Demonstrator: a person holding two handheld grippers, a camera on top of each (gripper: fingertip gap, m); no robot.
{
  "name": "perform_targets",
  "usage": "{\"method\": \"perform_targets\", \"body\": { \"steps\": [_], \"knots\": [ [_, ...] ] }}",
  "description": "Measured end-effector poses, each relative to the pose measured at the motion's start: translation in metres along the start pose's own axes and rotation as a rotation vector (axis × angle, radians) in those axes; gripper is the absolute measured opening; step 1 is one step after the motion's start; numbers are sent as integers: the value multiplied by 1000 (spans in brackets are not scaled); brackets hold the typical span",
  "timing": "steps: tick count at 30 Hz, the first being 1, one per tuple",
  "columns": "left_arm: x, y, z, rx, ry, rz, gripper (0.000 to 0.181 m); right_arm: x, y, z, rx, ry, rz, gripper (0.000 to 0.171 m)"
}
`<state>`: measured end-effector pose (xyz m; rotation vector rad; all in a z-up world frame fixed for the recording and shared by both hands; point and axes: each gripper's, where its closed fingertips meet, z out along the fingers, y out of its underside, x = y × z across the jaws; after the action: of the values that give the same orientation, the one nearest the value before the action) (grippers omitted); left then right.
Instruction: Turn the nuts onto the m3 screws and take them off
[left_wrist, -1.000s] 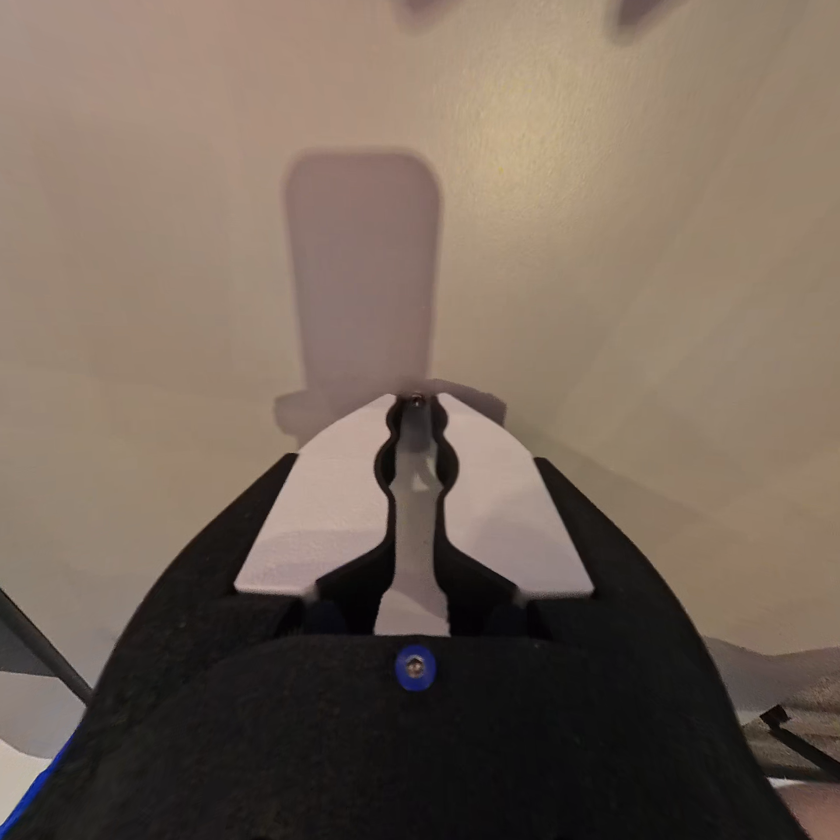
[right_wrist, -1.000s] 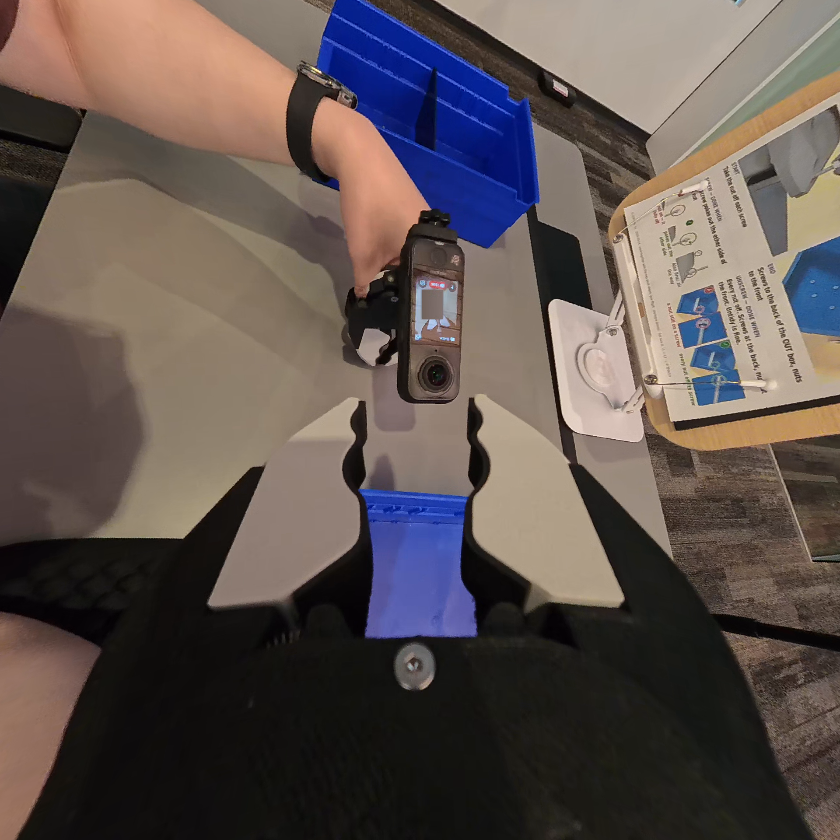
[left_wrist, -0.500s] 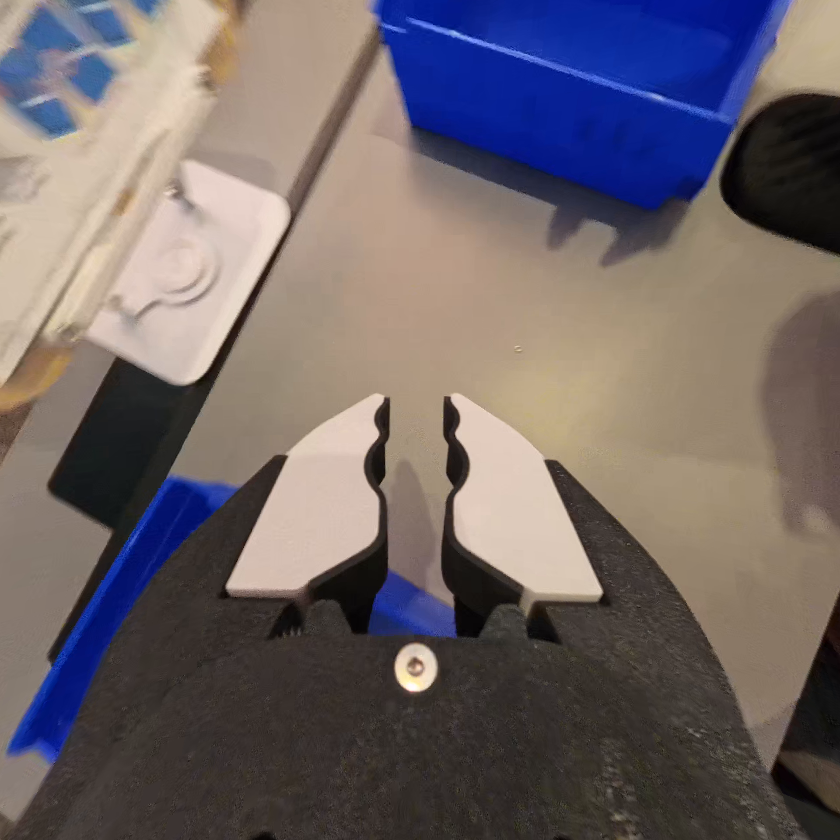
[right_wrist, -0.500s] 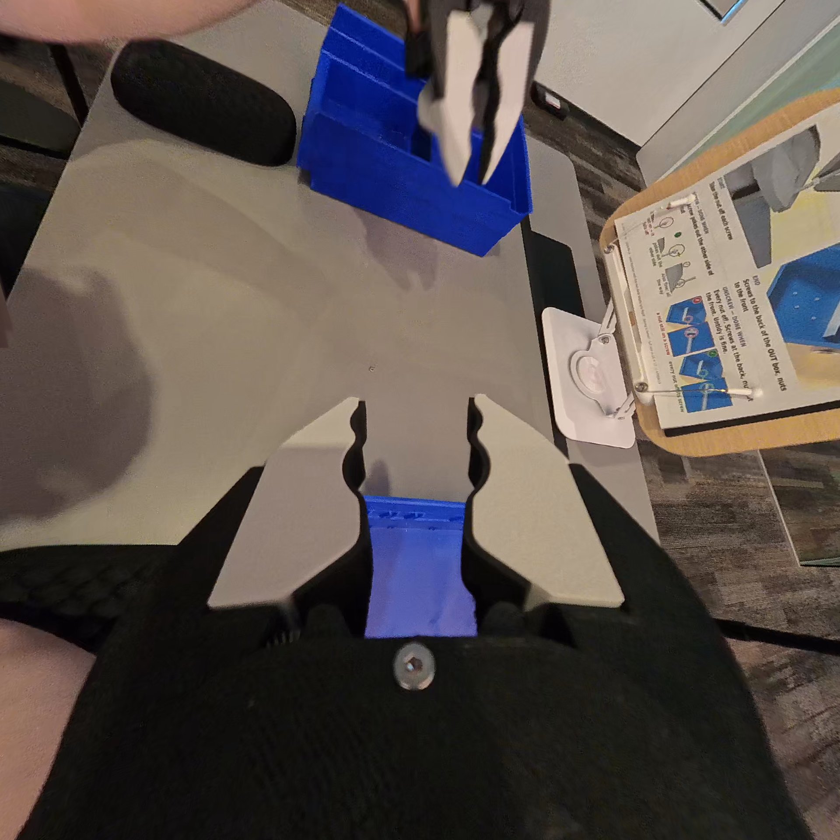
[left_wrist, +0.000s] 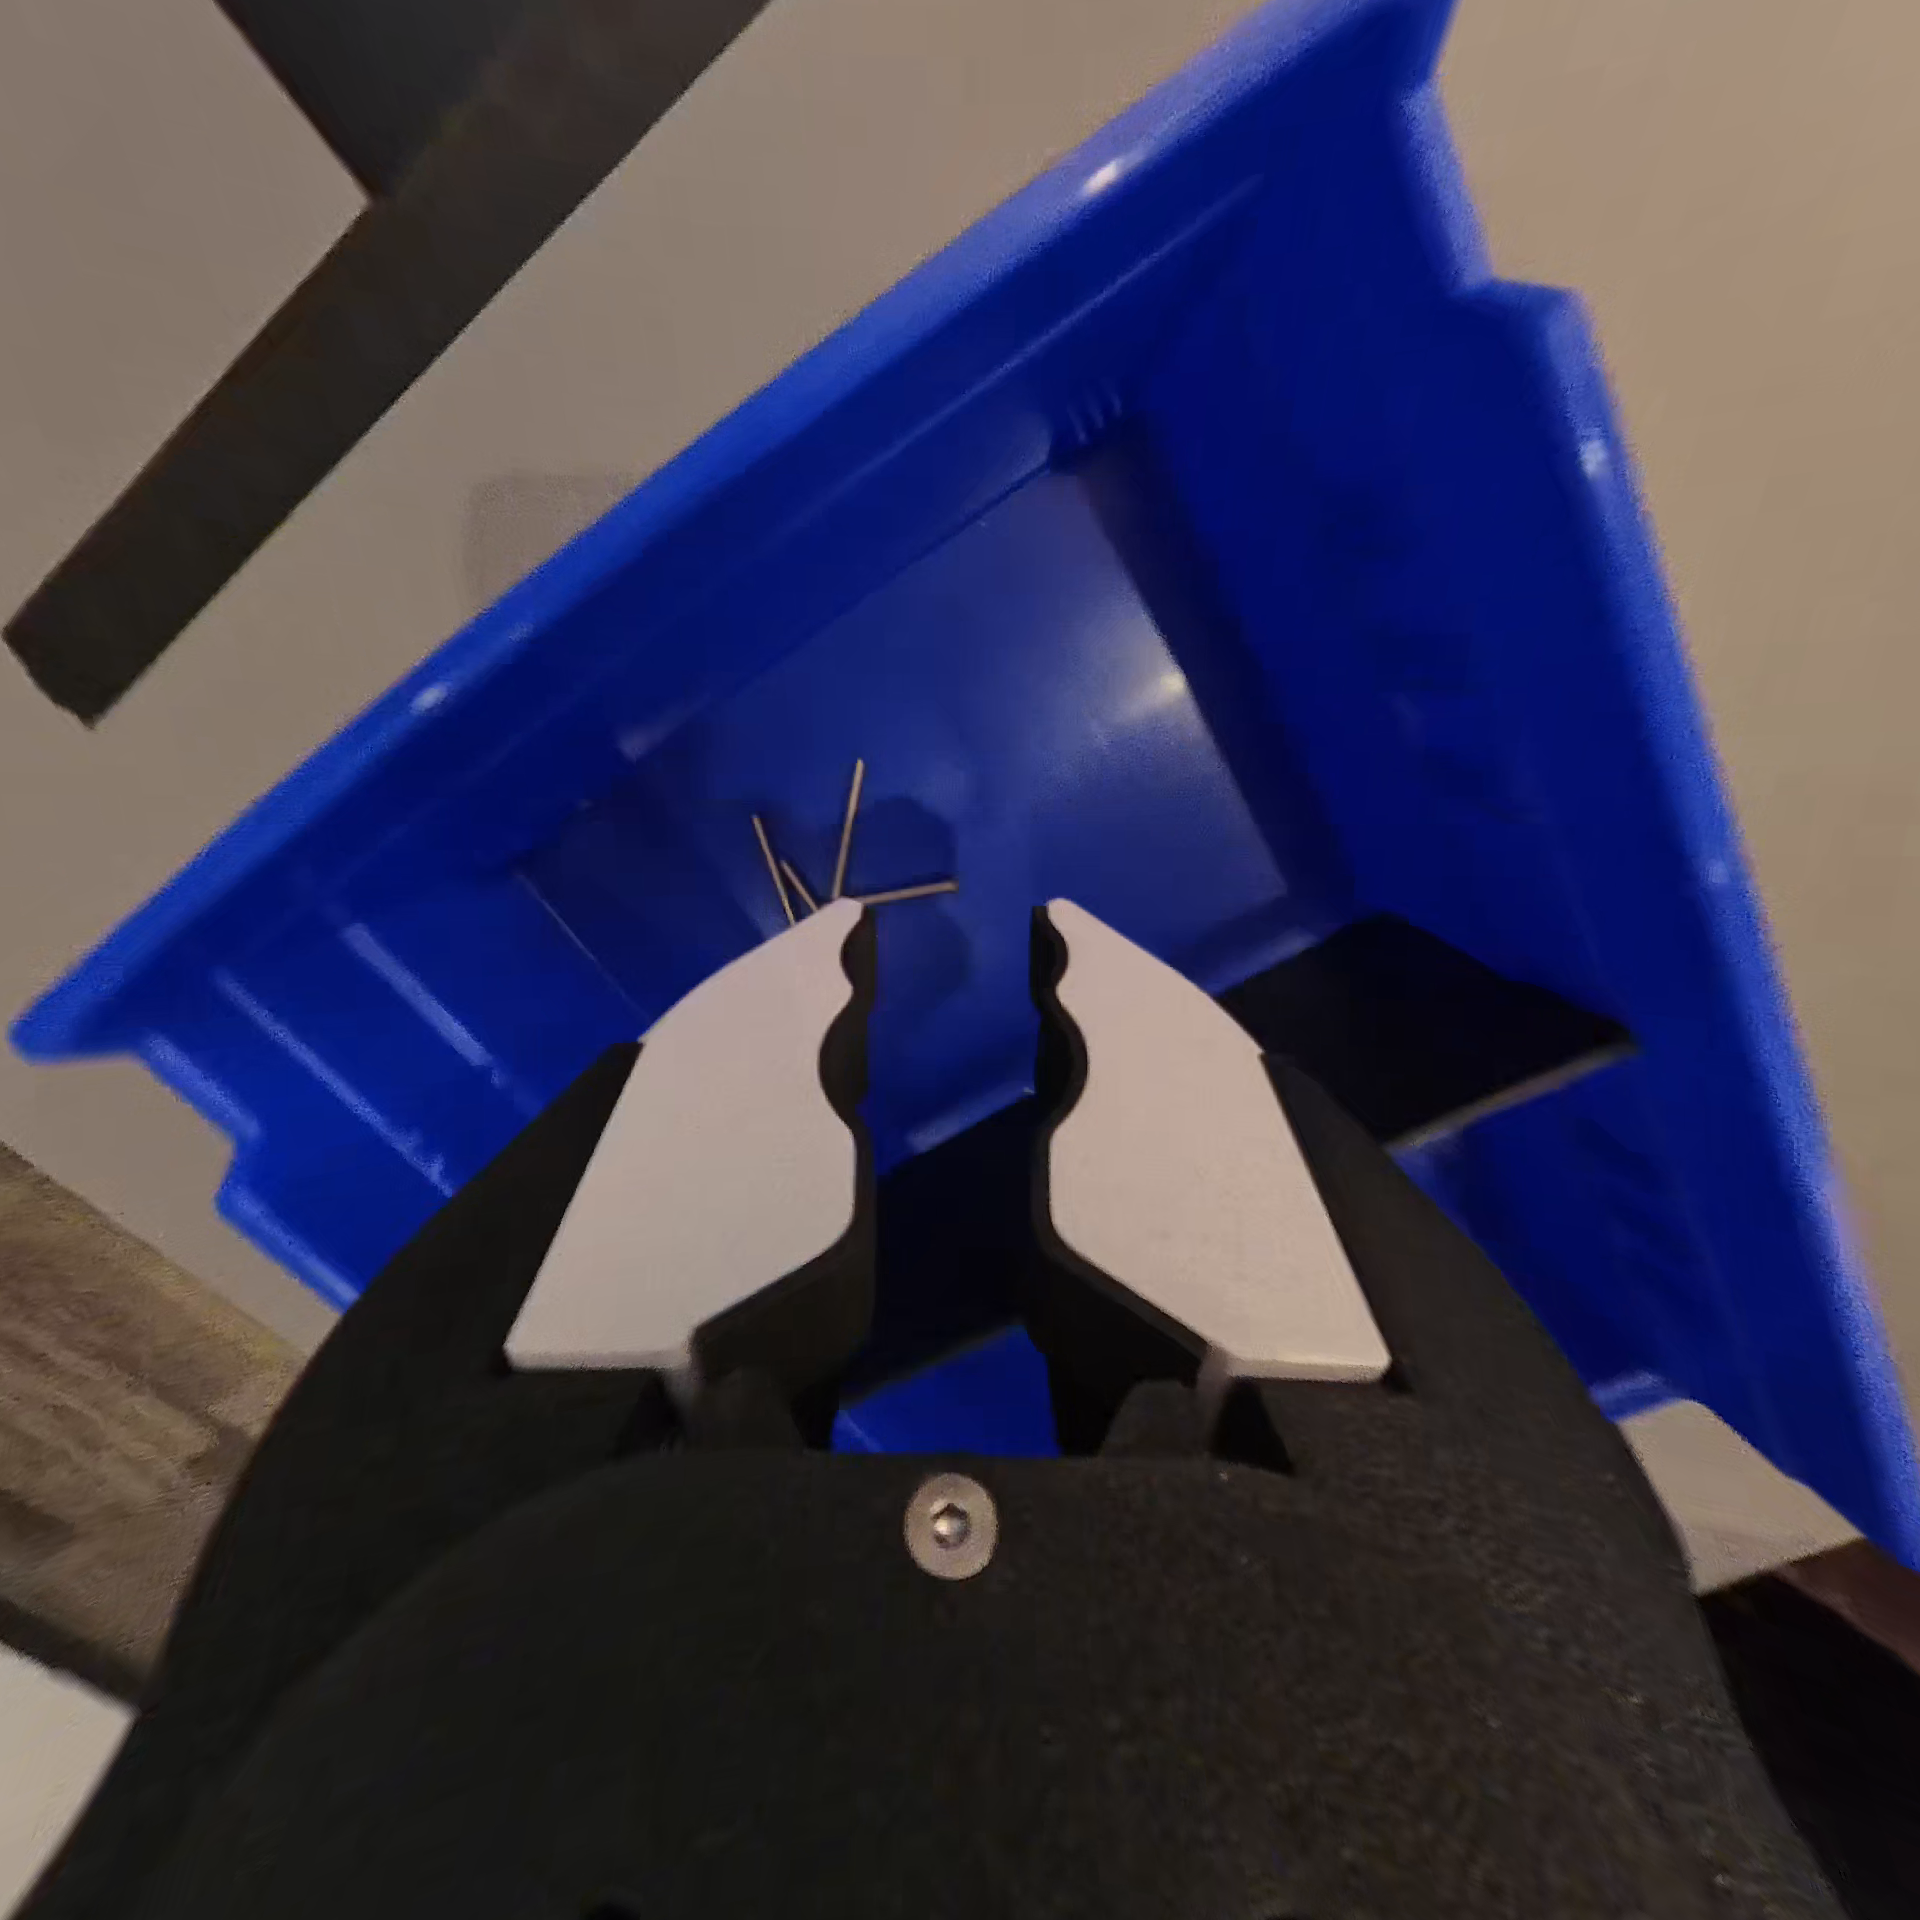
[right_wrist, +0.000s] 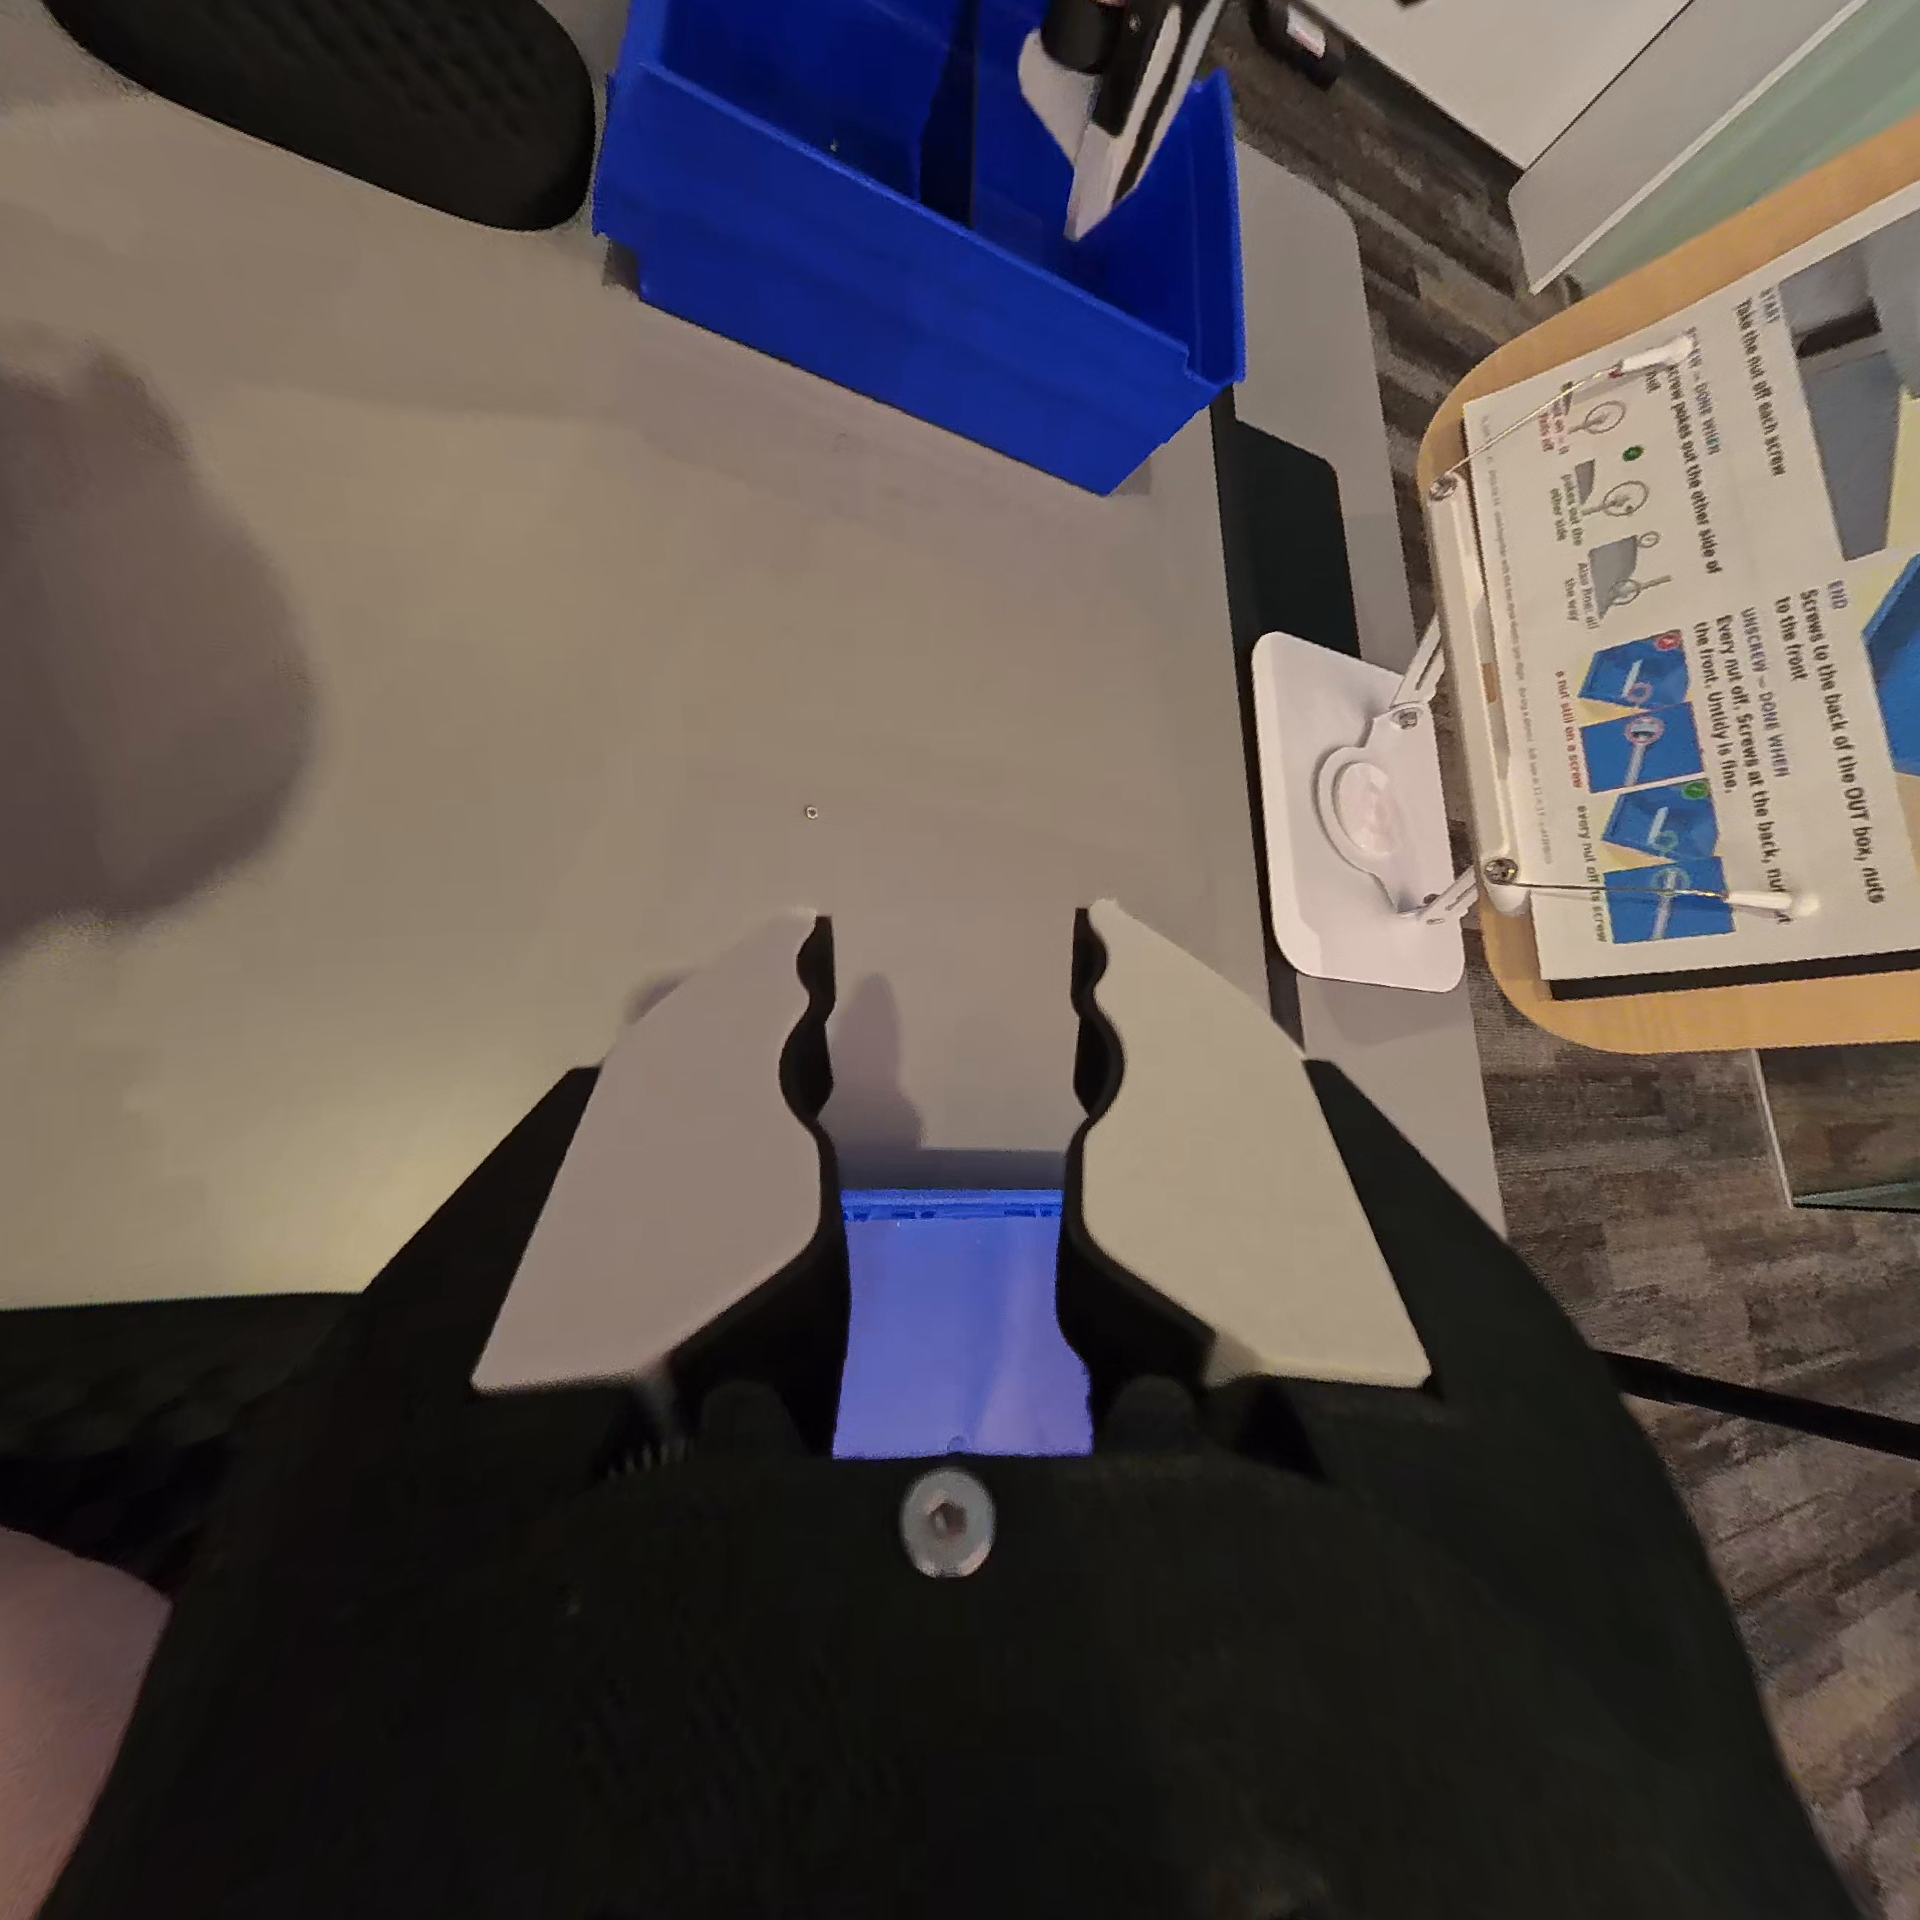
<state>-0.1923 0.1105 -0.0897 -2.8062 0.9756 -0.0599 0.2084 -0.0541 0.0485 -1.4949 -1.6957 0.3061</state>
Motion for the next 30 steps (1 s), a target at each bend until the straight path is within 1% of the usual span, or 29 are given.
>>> {"method": "perform_targets", "body": {
  "steps": [5, 10, 14, 15, 16, 18, 23, 25, 30],
  "knots": [
    [-12, 2, 39, -107, -16, 166, 31, 1, 7, 6, -20, -20, 21, 45],
    [-24, 2, 51, -110, -62, 265, 26, 2, 12, 11, -33, -35, 35, 45],
    [-27, 10, 61, -158, -48, 268, 26, 3, 17, 15, -59, -44, 45, 45],
    [-27, 6, 62, -132, -43, 267, 23, 3, 18, 16, -63, -44, 47, 45],
    [-29, 5, 62, -127, -50, 265, 24, 3, 19, 16, -65, -46, 48, 45],
    [-26, 6, 63, -125, -18, 251, 19, 2, 19, 17, -66, -51, 49, 45],
    [-24, 6, 63, -100, 4, 246, 15, 2, 20, 18, -71, -55, 49, 45],
    [-21, 7, 63, -99, 25, 250, 8, 2, 20, 19, -75, -57, 48, 45],
    [-20, 8, 64, -97, 27, 239, 7, -1, 17, 19, -73, -62, 37, 45]
  ]
}}
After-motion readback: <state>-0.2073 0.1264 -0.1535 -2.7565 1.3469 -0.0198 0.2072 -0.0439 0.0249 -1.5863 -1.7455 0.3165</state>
